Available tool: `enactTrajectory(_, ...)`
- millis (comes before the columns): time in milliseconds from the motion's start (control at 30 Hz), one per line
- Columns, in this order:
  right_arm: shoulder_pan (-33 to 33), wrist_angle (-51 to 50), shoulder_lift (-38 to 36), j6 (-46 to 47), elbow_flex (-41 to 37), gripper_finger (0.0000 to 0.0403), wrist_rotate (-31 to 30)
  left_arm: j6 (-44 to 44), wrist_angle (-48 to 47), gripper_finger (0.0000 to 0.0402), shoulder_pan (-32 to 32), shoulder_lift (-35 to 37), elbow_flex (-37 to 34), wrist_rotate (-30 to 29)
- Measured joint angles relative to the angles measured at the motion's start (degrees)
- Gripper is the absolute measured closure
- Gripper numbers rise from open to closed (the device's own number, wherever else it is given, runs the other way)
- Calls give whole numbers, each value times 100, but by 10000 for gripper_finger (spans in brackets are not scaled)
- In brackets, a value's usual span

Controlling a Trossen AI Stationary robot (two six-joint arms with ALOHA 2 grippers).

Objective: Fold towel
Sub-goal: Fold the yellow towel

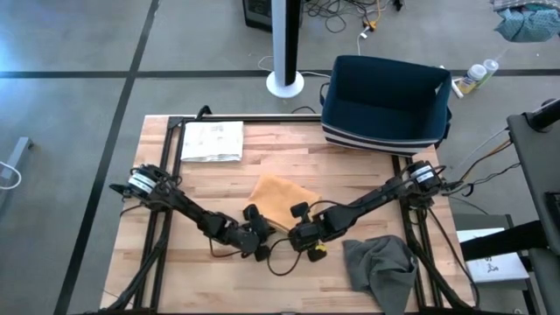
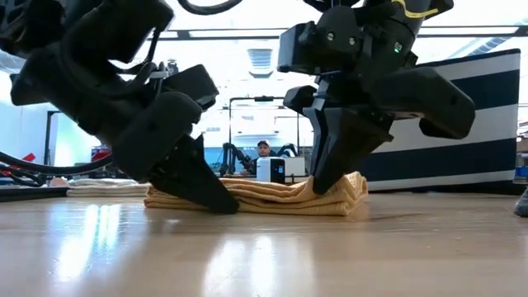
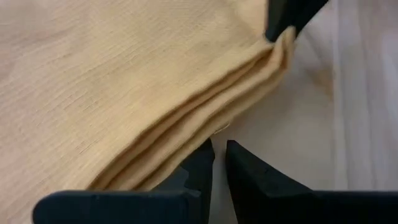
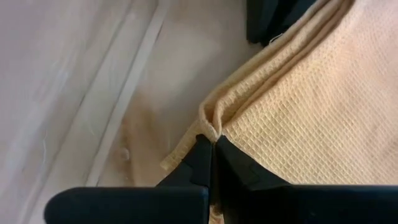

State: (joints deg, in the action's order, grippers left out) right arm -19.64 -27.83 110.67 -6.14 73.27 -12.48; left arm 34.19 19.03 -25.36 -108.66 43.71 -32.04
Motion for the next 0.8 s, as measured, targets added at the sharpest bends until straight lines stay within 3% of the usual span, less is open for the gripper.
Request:
enactTrajectory(567, 0, -130, 0, 167, 51, 399, -109, 483, 43, 364, -127, 856, -998, -648)
enactTrajectory(800, 0, -141, 0, 171, 51, 399, -109, 687, 505, 364, -122, 1090, -1450, -907)
